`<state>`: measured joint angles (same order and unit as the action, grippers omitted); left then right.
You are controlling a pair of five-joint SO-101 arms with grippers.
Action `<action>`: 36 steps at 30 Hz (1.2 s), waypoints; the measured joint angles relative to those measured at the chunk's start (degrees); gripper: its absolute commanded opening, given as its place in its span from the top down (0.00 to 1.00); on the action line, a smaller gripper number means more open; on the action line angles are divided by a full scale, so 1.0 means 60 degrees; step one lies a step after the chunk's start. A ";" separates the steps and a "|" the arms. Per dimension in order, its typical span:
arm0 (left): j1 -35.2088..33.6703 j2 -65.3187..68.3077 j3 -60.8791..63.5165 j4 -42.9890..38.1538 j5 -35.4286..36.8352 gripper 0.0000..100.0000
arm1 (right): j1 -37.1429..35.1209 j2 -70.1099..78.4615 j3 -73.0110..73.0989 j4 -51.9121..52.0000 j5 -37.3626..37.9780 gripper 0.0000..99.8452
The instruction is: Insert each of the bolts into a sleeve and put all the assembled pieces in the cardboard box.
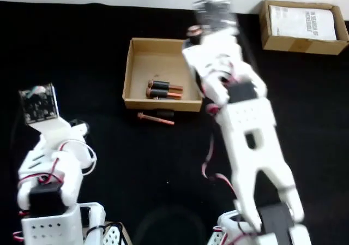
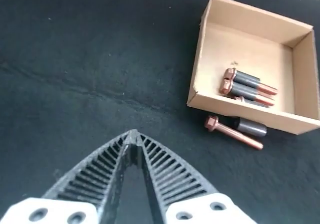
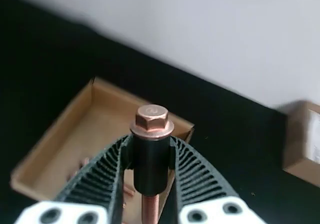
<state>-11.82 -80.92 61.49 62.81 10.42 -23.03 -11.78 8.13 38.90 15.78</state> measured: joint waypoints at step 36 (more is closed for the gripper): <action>-0.0029 -0.2418 0.5788 -0.4264 0.0000 0.99 | -0.1524 0.5084 -0.1377 -0.0967 0.3121 0.91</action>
<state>-12.00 -95.43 96.22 37.23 10.42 -32.18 18.73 -0.13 33.10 34.51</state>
